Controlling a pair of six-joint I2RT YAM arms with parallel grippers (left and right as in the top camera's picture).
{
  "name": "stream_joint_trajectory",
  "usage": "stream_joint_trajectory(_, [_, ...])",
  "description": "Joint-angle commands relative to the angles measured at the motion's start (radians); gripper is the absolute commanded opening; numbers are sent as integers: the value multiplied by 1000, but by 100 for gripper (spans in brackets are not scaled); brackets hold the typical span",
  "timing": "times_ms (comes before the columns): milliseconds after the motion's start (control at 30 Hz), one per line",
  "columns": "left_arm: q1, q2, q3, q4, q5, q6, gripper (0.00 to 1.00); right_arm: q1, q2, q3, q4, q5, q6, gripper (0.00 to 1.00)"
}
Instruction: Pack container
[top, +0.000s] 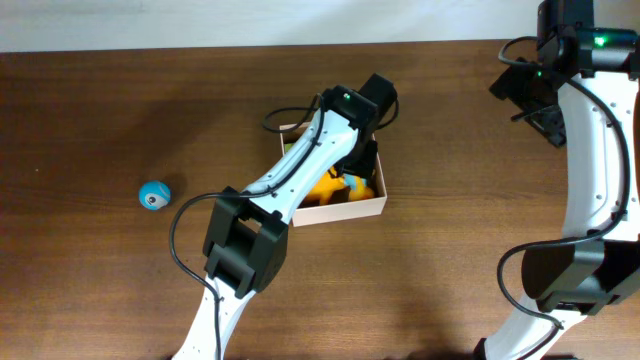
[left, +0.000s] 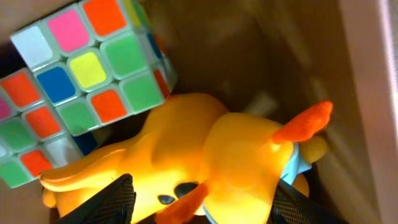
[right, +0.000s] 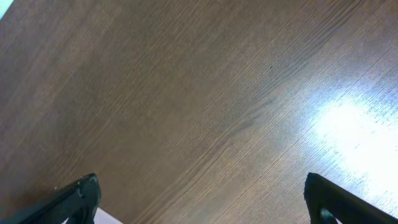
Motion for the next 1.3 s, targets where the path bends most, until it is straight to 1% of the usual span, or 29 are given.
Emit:
stream_joint_trajectory(0, [25,8,14,6,-23,16,65,-5,-9,10,0,2,3,99])
stream_joint_trajectory(67, [26,8,33,3,-23,16,63,-5,-9,10,0,2,2,99])
stream_joint_trajectory(333, [26,8,102,-13,-23,16,64,-5,-9,10,0,2,2,99])
stream_joint_trajectory(567, [26,8,103,-24,-25,16,65,-5,-9,10,0,2,2,99])
stream_joint_trajectory(767, [26,8,103,-35,-94,15,65,-5,-9,10,0,2,2,99])
stream_joint_trajectory(1267, [26,10,90,-48,-102,11,65,-5,-9,10,0,2,2,98])
